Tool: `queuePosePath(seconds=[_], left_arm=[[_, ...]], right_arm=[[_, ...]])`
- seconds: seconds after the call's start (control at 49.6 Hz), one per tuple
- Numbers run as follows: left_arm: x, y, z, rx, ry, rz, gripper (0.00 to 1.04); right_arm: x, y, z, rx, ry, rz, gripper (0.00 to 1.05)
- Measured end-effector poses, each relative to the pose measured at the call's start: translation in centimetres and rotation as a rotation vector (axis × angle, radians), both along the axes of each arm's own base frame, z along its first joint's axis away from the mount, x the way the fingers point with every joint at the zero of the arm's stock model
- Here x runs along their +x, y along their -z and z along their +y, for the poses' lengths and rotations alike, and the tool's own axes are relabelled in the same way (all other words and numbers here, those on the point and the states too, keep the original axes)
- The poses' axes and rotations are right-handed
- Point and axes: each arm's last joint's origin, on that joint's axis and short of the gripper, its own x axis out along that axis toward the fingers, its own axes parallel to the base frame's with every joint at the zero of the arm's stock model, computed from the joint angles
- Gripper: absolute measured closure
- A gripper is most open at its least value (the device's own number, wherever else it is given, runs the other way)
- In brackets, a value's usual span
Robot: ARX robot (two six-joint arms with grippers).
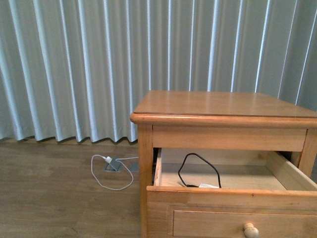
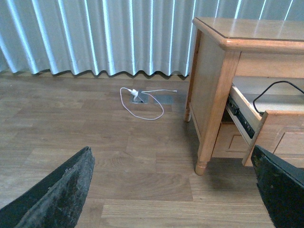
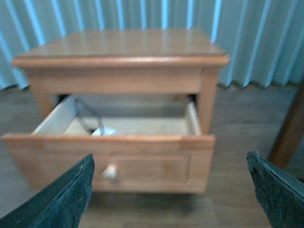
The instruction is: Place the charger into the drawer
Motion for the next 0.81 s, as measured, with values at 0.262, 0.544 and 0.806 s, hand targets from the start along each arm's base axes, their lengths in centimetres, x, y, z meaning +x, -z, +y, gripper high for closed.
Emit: queuePosePath(seconds=[0.262,0.544,0.806], left_arm=[[0.0,0.0,0.0,0.000,0.000,0.000,0.06],[0.0,0.0,0.0,0.000,0.000,0.000,0.06],[0.0,0.0,0.0,0.000,0.000,0.000,0.06]], right_arm=[[2.2,1.4,1.4,0.026,-0.089,0.409,0.09],[8.2,1.1,4.7,-0.016,-0.146,0.431,0.09],[15.1,3.3,8.2,-0.059,-0.117,0.461,0.09]])
